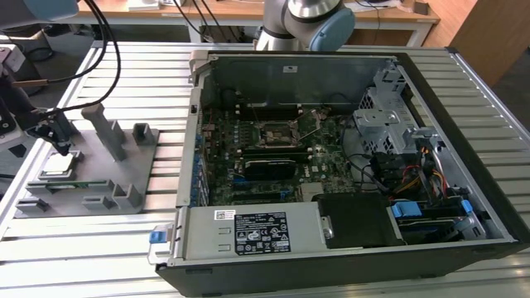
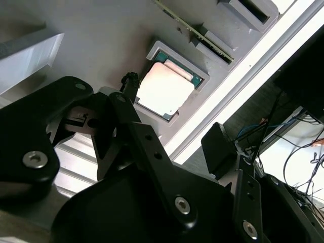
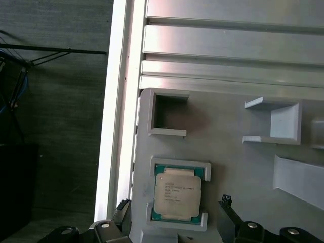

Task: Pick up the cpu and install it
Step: 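Pick up the cpu and move it towards the insertion slot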

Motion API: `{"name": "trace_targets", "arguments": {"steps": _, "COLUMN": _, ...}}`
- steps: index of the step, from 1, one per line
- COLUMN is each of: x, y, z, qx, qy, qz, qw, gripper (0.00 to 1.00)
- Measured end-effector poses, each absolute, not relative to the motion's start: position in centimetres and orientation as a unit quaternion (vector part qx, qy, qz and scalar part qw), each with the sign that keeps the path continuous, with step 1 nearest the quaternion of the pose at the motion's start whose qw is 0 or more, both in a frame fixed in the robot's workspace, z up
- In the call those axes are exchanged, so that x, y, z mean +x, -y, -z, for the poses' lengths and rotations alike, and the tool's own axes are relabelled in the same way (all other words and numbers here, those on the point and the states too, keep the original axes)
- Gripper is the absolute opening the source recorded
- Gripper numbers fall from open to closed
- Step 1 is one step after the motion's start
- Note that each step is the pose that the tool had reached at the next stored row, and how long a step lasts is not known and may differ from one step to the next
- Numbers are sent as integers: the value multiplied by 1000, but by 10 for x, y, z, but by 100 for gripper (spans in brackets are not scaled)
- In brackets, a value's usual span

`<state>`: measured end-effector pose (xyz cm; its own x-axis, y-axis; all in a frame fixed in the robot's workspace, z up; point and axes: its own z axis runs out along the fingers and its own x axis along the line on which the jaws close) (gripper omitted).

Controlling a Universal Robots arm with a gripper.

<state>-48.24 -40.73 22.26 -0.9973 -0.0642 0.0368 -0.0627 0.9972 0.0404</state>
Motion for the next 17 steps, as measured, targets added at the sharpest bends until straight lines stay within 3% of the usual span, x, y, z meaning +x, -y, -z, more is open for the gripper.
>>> {"name": "trace_targets", "arguments": {"steps": 17, "x": -481, "y": 408, "z": -212, "qx": 33, "qy": 999, "qz": 19, "qw": 12, "gripper": 76}}
